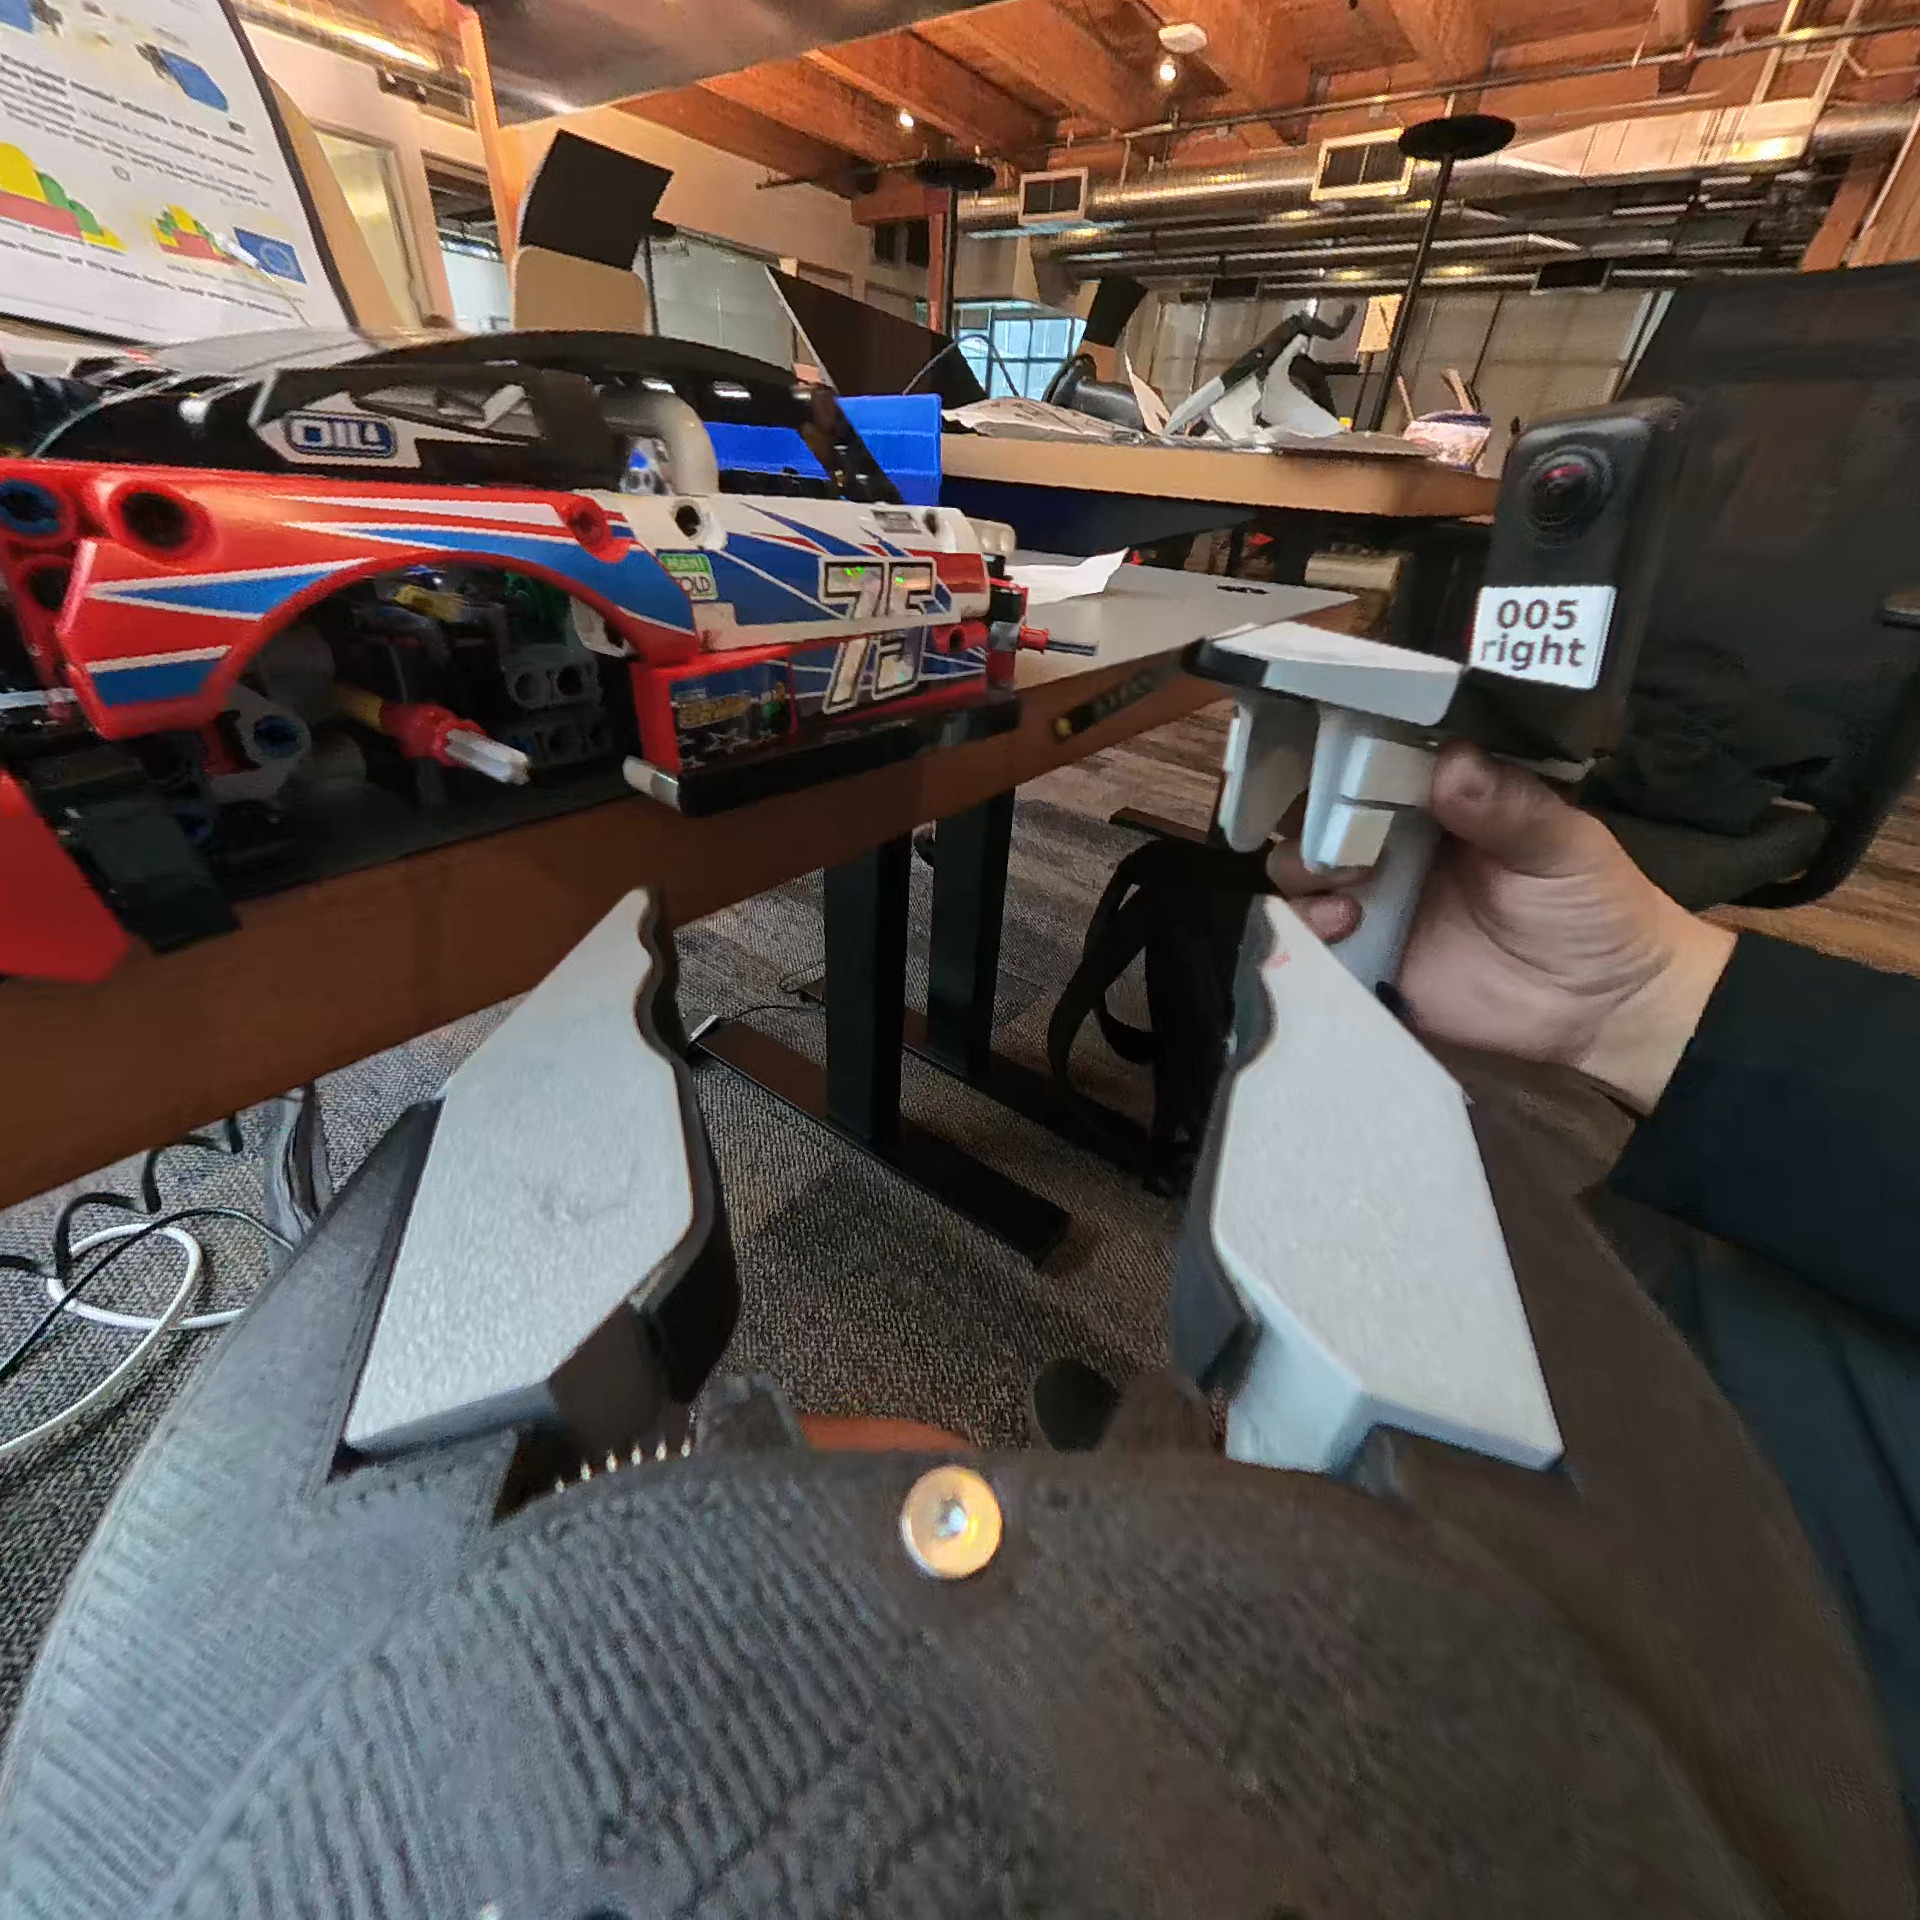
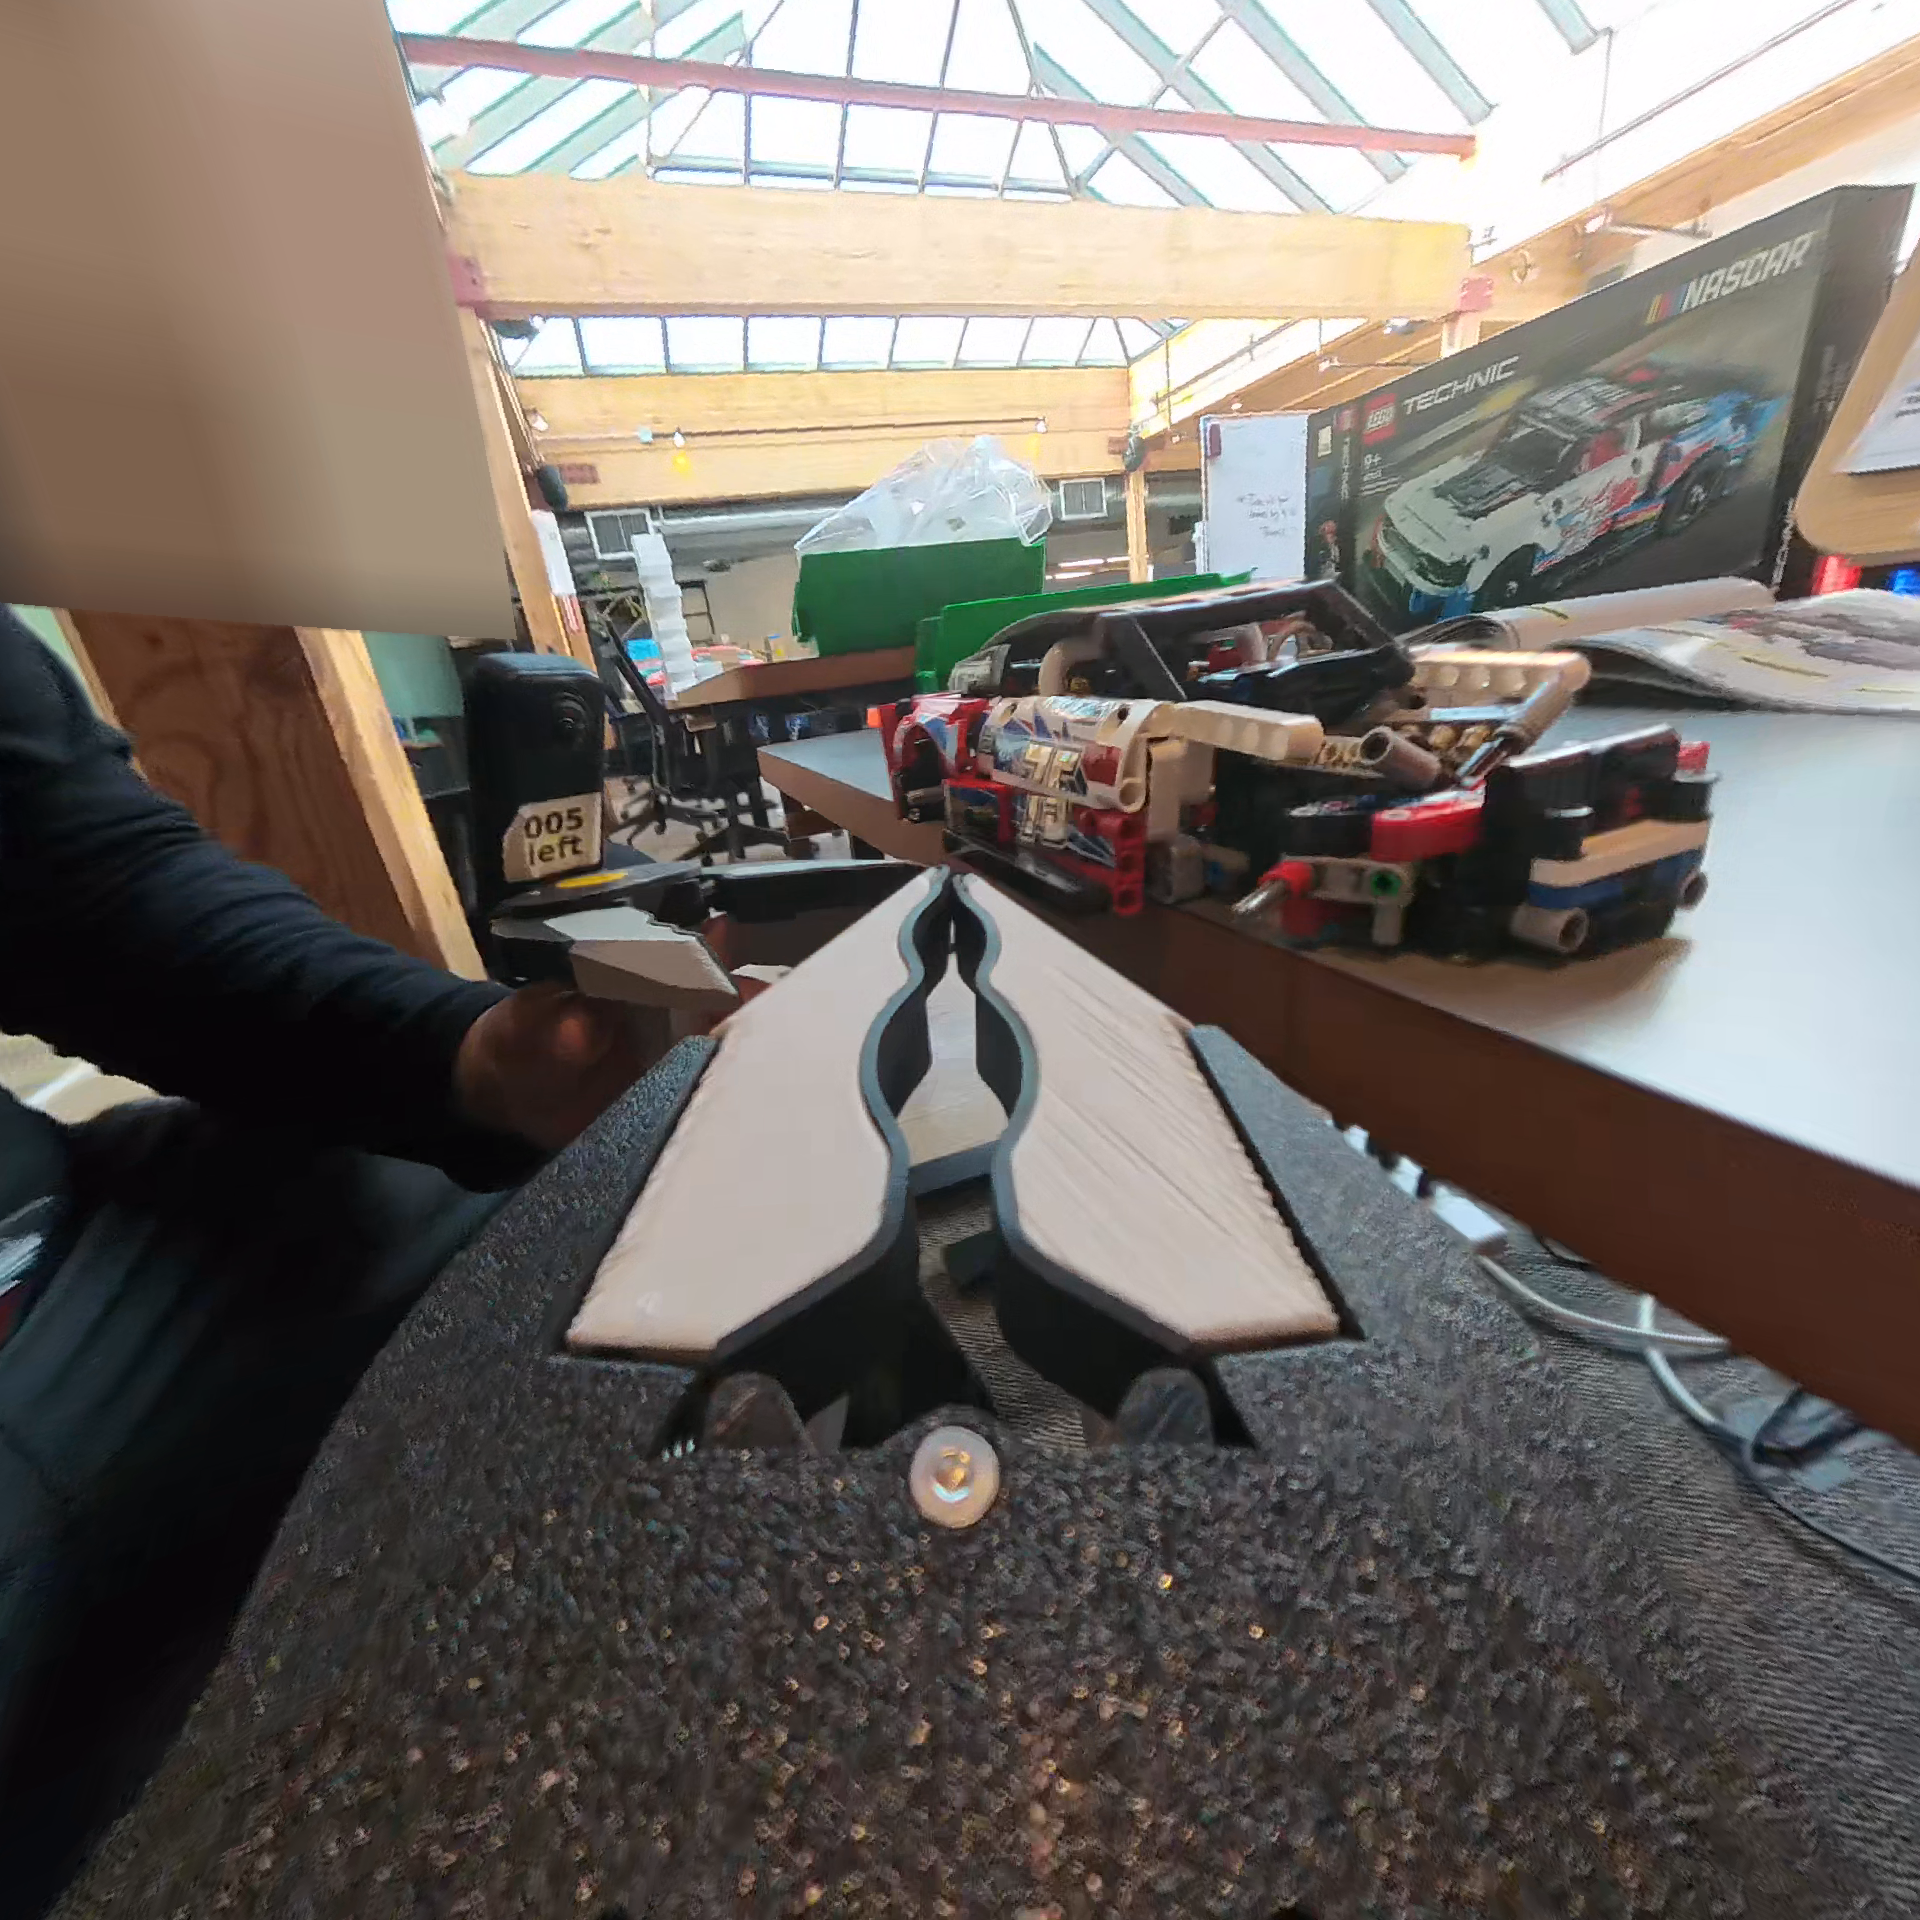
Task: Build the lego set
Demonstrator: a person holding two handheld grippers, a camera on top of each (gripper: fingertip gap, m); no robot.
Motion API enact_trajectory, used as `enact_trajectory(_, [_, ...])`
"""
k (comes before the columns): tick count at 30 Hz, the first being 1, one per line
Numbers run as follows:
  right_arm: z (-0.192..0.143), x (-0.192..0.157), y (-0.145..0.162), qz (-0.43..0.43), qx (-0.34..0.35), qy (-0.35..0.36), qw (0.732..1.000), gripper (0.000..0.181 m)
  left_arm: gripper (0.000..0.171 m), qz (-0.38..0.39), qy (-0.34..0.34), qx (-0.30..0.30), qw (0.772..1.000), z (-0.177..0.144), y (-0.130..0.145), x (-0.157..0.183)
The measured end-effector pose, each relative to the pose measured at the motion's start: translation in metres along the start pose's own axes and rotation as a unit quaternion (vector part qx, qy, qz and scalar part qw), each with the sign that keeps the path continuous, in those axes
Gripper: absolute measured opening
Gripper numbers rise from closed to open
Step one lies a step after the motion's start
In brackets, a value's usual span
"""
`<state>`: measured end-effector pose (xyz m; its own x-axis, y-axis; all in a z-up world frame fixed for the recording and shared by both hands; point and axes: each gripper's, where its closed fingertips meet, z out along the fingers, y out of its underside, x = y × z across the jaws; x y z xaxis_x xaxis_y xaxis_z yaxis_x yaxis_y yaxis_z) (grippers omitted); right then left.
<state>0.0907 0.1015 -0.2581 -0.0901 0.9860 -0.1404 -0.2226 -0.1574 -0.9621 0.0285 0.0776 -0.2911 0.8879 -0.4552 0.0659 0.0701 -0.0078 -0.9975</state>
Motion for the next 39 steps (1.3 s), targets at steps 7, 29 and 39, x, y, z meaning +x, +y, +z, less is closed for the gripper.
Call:
enact_trajectory(7, [0.007, -0.030, -0.007, 0.122, 0.056, -0.117, 0.984, 0.000, 0.077, -0.022, 0.122, -0.009, 0.992, -0.019, -0.009, 0.035])
enact_trajectory(29, [0.072, -0.018, 0.022, 0.050, 0.043, -0.002, 0.998, 0.000, 0.068, -0.287, 0.235, 0.152, 0.916, -0.004, -0.019, -0.014])
enact_trajectory(39, [0.076, -0.011, 0.023, 0.044, 0.045, -0.002, 0.998, 0.000, 0.049, -0.289, 0.266, 0.168, 0.904, -0.003, -0.028, -0.016])
